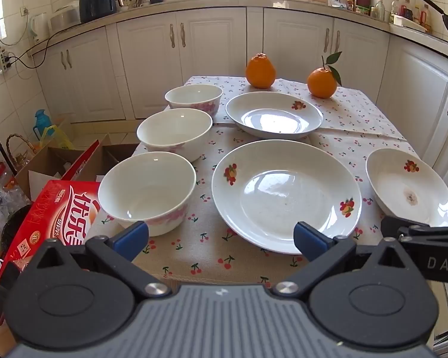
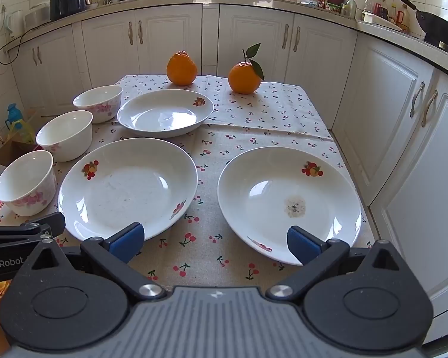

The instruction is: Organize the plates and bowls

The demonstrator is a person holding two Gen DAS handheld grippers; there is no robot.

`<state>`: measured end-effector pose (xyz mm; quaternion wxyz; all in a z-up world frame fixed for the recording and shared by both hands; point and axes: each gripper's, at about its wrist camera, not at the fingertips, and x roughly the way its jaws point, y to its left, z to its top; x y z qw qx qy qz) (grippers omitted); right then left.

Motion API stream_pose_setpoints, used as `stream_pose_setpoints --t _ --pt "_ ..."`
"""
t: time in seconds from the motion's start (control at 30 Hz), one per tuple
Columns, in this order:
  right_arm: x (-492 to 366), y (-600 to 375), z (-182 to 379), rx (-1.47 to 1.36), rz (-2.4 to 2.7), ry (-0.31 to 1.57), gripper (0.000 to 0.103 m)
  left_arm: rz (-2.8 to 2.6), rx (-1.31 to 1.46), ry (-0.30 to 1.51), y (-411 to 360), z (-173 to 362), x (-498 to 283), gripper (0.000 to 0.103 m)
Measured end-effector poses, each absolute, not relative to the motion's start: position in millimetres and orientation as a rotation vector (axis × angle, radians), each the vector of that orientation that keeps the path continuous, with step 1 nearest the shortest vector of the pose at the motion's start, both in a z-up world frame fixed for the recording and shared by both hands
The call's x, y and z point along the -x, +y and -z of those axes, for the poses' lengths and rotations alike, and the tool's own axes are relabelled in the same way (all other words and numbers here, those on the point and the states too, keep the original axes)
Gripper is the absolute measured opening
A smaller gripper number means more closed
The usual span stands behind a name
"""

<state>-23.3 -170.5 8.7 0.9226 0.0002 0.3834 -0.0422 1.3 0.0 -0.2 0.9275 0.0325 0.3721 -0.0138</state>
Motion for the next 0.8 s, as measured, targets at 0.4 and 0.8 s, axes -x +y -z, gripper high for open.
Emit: stream_pose_setpoints --t 0.4,0.8 --pt "23.4 -170.9 -10.8 -0.009 0.080 0.782 0.103 0.036 -0.055 0.755 -0.5 -0.2 -3.1 0.102" --pt "23.7 -172.8 -11.3 -0.005 0.079 0.779 0.103 0.059 -0.056 0.751 0.5 0.6 -3.0 0.102"
